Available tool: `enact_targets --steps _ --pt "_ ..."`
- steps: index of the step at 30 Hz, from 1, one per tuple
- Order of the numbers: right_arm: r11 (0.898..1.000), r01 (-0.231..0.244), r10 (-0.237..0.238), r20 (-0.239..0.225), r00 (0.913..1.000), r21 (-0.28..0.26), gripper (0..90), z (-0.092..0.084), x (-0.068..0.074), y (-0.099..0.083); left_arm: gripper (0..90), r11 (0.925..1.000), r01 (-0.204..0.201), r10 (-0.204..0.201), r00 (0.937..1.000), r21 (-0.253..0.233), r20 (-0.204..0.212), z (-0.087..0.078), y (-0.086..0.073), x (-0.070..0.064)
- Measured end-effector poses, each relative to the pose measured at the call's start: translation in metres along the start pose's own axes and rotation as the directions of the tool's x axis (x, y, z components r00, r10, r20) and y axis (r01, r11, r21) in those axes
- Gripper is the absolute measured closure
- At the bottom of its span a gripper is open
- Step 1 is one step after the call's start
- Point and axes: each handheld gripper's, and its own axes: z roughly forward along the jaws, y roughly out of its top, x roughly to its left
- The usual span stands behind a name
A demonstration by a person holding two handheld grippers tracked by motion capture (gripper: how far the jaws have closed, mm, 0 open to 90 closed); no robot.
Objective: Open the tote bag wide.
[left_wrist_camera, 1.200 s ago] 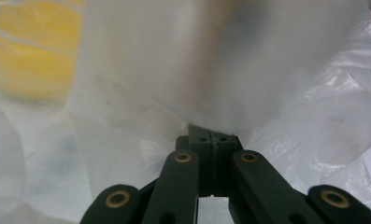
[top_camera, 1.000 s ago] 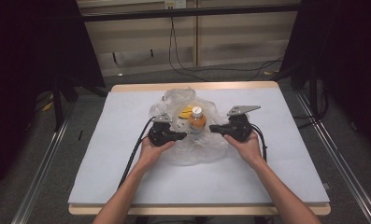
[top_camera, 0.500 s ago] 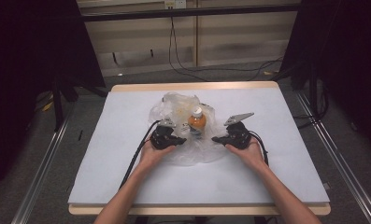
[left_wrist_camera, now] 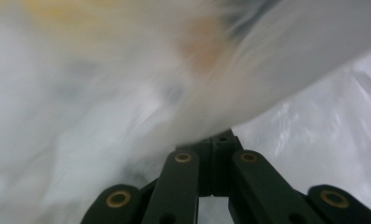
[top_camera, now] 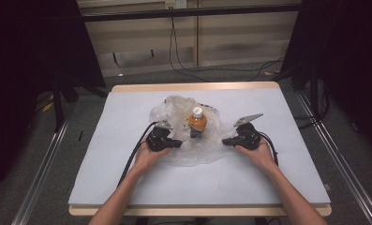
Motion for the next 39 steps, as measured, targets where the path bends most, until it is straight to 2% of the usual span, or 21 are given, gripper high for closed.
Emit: enact_targets --steps 1,2,4,5,6,7,8,9,10,11,13,15,18,23,26,32,33,34,36,38,39 --pt "1.0 -0.006 0.006 0.002 1.0 -0.004 90.0 -0.001 -0.001 -0.001 90.0 0.9991 0.043 -0.043 0.9991 0.004 -0.005 -0.003 -0.003 -0.002" --pt "1.0 -0.006 0.006 0.005 1.0 -0.007 90.0 -0.002 -0.001 -0.002 90.0 0.9994 0.033 -0.033 0.9994 -0.007 -0.002 -0.004 -0.005 0.0" --pt "1.0 0.006 -0.005 0.009 0.9999 -0.013 90.0 -0.001 0.001 -0.001 90.0 0.9936 0.111 -0.111 0.9938 -0.021 0.001 -0.01 -0.009 -0.005" --pt "1.0 0.005 -0.005 0.003 1.0 -0.024 90.0 -0.001 0.003 0.0 90.0 0.9989 0.013 -0.013 0.9999 -0.044 0.004 -0.012 -0.008 0.003" --pt "0.999 0.002 -0.003 -0.008 1.0 -0.042 90.0 -0.003 0.006 0.001 90.0 0.9989 0.013 -0.013 0.9999 -0.044 0.004 -0.012 -0.008 0.003" --pt "0.998 -0.002 0.001 -0.019 0.9998 -0.063 90.0 -0.005 0.008 0.003 90.0 0.9942 0.051 -0.049 0.9984 -0.095 0.03 -0.02 -0.005 -0.002" --pt "0.998 -0.002 0.001 -0.019 0.9998 -0.063 90.0 -0.005 0.008 0.003 90.0 0.9942 0.051 -0.049 0.9984 -0.095 0.03 -0.02 -0.005 -0.002" --pt "0.994 0.01 -0.013 -0.033 0.9994 -0.108 90.0 -0.012 0.016 0.008 90.0 0.9903 0.012 -0.007 0.9991 -0.139 0.042 -0.029 -0.001 -0.006" --pt "0.993 0.014 -0.018 -0.037 0.9992 -0.121 90.0 -0.014 0.02 0.01 90.0 0.9879 0.037 -0.029 0.998 -0.15 0.056 -0.032 0.0 -0.01" --pt "0.992 0.016 -0.021 -0.038 0.9991 -0.127 90.0 -0.016 0.022 0.01 90.0 0.9829 0.024 -0.013 0.998 -0.183 0.062 -0.037 0.001 -0.012" --pt "0.99 0.022 -0.027 -0.034 0.9991 -0.143 90.0 -0.02 0.026 0.012 90.0 0.9802 0.021 -0.008 0.9978 -0.197 0.067 -0.041 0.002 -0.015" --pt "0.986 0.032 -0.038 -0.036 0.9986 -0.161 90.0 -0.026 0.031 0.014 90.0 0.9707 0.012 0.005 0.9975 -0.24 0.07 -0.052 0.005 -0.021" --pt "0.978 0.043 -0.05 -0.03 0.9983 -0.203 90.0 -0.039 0.037 0.019 90.0 0.9625 -0.007 0.024 0.998 -0.271 0.058 -0.066 0.007 -0.026" --pt "0.963 0.032 -0.042 -0.029 0.9987 -0.267 90.0 -0.054 0.039 0.031 90.0 0.9427 0.011 0.005 0.9989 -0.333 0.046 -0.085 0.008 -0.021" --pt "0.951 0.03 -0.043 -0.035 0.9985 -0.306 90.0 -0.059 0.04 0.041 90.0 0.9253 0.018 -0.001 0.999 -0.379 0.045 -0.097 0.011 -0.016" --pt "0.943 0.056 -0.067 -0.024 0.9975 -0.328 90.0 -0.068 0.046 0.064 90.0 0.902 0.011 -0.004 0.9998 -0.432 0.017 -0.119 0.023 -0.009" --pt "0.942 0.059 -0.07 -0.02 0.9974 -0.331 90.0 -0.07 0.046 0.067 90.0 0.8919 0.012 -0.002 0.9997 -0.452 0.022 -0.123 0.027 -0.008" --pt "0.941 0.067 -0.075 -0.01 0.9972 -0.331 90.0 -0.072 0.045 0.073 90.0 0.8898 0.008 -0.001 0.9999 -0.456 0.015 -0.126 0.03 -0.008" --pt "0.942 0.069 -0.074 -0.003 0.9973 -0.33 90.0 -0.076 0.043 0.081 90.0 0.8828 -0.005 0.006 1.0 -0.47 0.001 -0.132 0.04 -0.007" --pt "0.943 0.066 -0.067 0.009 0.9977 -0.327 90.0 -0.077 0.038 0.089 90.0 0.8705 -0.016 0.017 0.9998 -0.492 -0.001 -0.136 0.051 -0.004" --pt "0.941 0.057 -0.058 0.007 0.9983 -0.334 90.0 -0.077 0.034 0.093 90.0 0.8679 -0.016 0.018 0.9998 -0.497 -0.001 -0.137 0.055 -0.002"
